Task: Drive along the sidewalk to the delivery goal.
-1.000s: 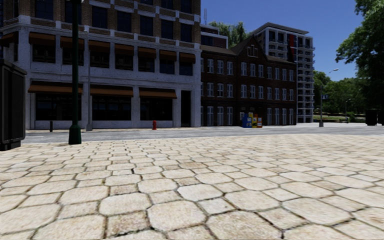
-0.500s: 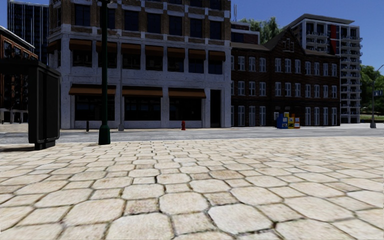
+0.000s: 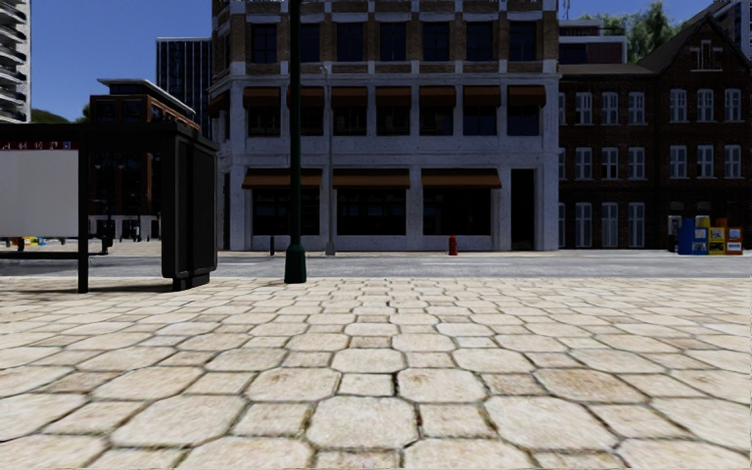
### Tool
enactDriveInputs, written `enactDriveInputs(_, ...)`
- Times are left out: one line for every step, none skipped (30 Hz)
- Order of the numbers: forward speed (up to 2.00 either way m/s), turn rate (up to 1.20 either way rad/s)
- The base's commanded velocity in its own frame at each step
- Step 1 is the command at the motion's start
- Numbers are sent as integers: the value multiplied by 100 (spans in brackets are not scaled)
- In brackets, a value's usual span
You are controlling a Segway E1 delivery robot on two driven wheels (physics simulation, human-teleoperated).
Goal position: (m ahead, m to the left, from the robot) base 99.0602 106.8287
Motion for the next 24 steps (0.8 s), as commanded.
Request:
enactDriveInputs(123,66)
enactDriveInputs(123,68)
enactDriveInputs(123,68)
enactDriveInputs(123,68)
enactDriveInputs(123,68)
enactDriveInputs(123,68)
enactDriveInputs(123,68)
enactDriveInputs(123,68)
enactDriveInputs(123,68)
enactDriveInputs(123,68)
enactDriveInputs(123,68)
enactDriveInputs(124,68)
enactDriveInputs(124,68)
enactDriveInputs(124,68)
enactDriveInputs(124,68)
enactDriveInputs(124,68)
enactDriveInputs(124,68)
enactDriveInputs(124,68)
enactDriveInputs(126,68)
enactDriveInputs(130,68)
enactDriveInputs(138,68)
enactDriveInputs(200,68)
enactDriveInputs(200,68)
enactDriveInputs(200,68)
